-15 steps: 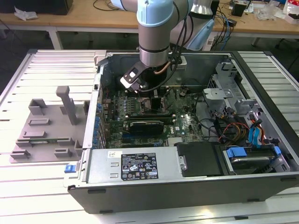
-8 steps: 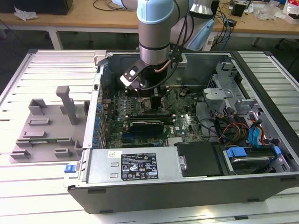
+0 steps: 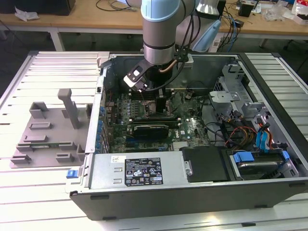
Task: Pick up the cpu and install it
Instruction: 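Place the cpu into insertion slot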
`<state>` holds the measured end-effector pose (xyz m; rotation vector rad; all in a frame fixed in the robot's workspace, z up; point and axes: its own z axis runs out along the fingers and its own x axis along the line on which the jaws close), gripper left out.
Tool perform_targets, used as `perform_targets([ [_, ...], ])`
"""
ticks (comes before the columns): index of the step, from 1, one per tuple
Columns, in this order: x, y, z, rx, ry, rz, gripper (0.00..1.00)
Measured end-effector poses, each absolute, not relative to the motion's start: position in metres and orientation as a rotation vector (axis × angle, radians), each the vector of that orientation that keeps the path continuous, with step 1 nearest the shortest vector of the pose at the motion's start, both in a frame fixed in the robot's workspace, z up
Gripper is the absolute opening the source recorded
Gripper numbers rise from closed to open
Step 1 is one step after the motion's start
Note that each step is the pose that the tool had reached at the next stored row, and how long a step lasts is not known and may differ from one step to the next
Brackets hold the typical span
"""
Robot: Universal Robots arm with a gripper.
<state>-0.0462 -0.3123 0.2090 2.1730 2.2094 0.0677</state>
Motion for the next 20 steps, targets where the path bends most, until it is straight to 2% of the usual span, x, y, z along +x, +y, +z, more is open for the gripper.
perform_targets([
  [6, -0.0462, -0.3124, 0.2096, 2.173, 2.209, 0.067, 0.66],
  [7, -0.0462, -0.3124, 0.2098, 2.173, 2.209, 0.067, 0.53],
  [11, -0.0462, -0.3124, 0.2101, 2.173, 2.209, 0.067, 0.29],
  [12, -0.0462, -0.3124, 0.2101, 2.173, 2.209, 0.067, 0.29],
  [13, -0.0462, -0.3124, 0.2102, 2.173, 2.209, 0.067, 0.17],
  [14, -0.0462, -0.3124, 0.2103, 2.173, 2.209, 0.067, 0.11],
  [20, -0.0462, -0.3166, 0.2106, 2.173, 2.209, 0.067, 0.11],
])
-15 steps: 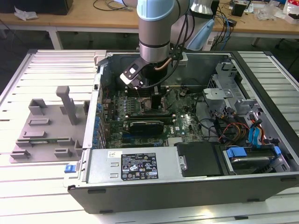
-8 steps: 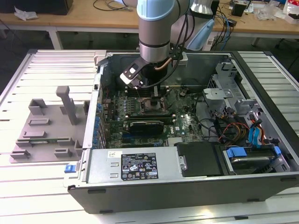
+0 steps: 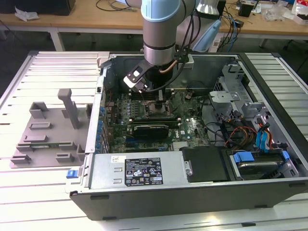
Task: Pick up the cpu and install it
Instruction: 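Place the cpu into insertion slot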
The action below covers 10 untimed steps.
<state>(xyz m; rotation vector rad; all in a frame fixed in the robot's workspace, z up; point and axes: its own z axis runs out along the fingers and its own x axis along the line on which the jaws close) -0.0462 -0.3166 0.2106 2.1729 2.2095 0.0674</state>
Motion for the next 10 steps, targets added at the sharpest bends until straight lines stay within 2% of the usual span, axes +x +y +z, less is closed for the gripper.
perform_targets([
  [10, -0.0474, -0.3167, 0.2048, 2.176, 2.212, 0.073, 0.11],
])
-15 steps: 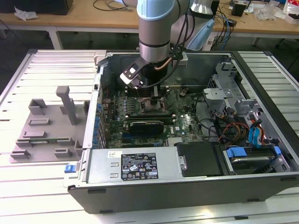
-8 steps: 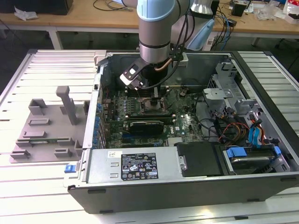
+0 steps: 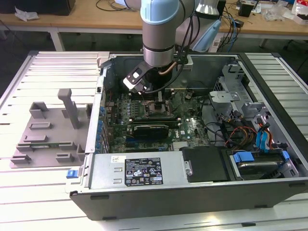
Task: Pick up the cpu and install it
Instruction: 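Place the cpu into insertion slot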
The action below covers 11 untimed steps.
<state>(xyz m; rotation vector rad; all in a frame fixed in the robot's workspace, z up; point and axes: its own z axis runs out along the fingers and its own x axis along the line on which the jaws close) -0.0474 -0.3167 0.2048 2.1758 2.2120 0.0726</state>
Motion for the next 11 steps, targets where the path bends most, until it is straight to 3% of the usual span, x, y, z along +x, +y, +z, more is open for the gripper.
perform_targets([
  [6, -0.047, -0.316, 0.207, 2.185, 2.220, 0.096, 0.11],
  [11, -0.047, -0.317, 0.235, 2.184, 2.219, 0.093, 0.11],
])
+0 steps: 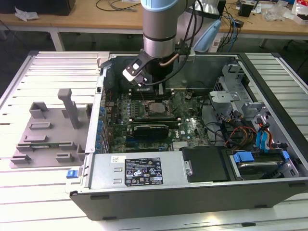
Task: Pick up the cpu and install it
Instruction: 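Place the cpu into insertion slot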
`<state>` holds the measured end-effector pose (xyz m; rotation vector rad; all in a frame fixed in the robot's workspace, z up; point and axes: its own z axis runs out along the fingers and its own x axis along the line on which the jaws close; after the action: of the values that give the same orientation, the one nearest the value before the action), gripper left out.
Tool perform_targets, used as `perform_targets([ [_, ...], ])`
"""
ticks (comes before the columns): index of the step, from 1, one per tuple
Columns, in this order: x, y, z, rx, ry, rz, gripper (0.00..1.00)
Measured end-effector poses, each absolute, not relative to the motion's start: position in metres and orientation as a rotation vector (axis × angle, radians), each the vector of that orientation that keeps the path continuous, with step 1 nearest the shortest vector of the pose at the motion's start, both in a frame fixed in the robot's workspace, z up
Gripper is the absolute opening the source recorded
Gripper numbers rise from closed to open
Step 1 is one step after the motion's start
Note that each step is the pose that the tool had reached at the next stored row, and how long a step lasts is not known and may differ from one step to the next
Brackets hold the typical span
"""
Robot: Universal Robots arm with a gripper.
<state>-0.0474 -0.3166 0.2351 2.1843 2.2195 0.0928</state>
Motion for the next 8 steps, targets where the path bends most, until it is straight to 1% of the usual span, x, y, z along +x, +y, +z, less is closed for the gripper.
perform_targets([
  [3, -0.047, -0.317, 0.247, 2.184, 2.220, 0.093, 0.11],
  [8, -0.047, -0.320, 0.249, 2.184, 2.220, 0.093, 0.11],
])
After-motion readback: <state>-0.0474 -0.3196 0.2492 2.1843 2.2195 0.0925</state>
